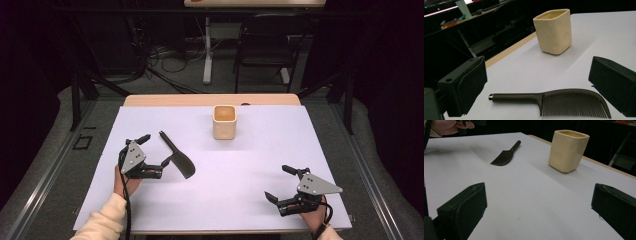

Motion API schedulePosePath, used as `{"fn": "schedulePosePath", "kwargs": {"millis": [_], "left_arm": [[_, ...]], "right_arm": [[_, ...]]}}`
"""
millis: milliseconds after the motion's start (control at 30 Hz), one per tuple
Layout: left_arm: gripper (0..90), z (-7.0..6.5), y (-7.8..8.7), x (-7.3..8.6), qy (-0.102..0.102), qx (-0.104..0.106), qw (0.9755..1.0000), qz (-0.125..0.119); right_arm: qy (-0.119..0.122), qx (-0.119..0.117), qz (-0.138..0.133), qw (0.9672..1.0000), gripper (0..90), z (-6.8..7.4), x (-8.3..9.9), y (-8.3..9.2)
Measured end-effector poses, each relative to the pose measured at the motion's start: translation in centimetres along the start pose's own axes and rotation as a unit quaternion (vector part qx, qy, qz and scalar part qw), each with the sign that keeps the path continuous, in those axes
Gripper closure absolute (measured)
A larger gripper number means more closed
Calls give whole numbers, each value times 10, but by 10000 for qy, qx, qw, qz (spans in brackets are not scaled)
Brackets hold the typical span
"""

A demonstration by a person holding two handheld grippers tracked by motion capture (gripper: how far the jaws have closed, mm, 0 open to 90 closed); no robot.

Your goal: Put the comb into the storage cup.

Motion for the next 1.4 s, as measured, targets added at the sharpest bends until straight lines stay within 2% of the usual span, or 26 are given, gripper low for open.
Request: {"fn": "schedulePosePath", "kwargs": {"millis": [267, 733, 800, 967, 1033, 1267, 1400], "left_arm": [[5, 9, -9, -3, 24, -36, 9999, 118], [0, 30, -22, -9, 275, 14, 9991, 316], [0, 34, -24, -12, 247, 0, 9990, 374], [1, 46, -32, -16, 341, -23, 9978, 559], [1, 50, -35, -17, 399, 41, 9973, 620], [0, 61, -47, -23, 552, -35, 9956, 757], [0, 65, -55, -25, 590, -65, 9938, 935]], "right_arm": [[25, 2, 28, 10000, 0, 0, 0, 0], [36, -17, 97, 9999, 0, 1, 1, -2], [53, -31, 141, 9999, 0, 1, 2, -4], [68, -38, 145, 9999, 0, 2, 1, -4], [64, -36, 148, 9999, 0, 2, 2, -4], [43, -68, 204, 9998, 0, 2, 3, -5], [67, -47, 194, 9998, 0, 3, 4, -3]]}}
Point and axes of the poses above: each handheld gripper's, and its own axes: y roughly backward along the jaws, x roughly out of its underside, z roughly to its left, the point moved 3 cm from there along -y, roughly forward along the jaws, and after that the axes turned 14 degrees about z, right-handed, at the moved point
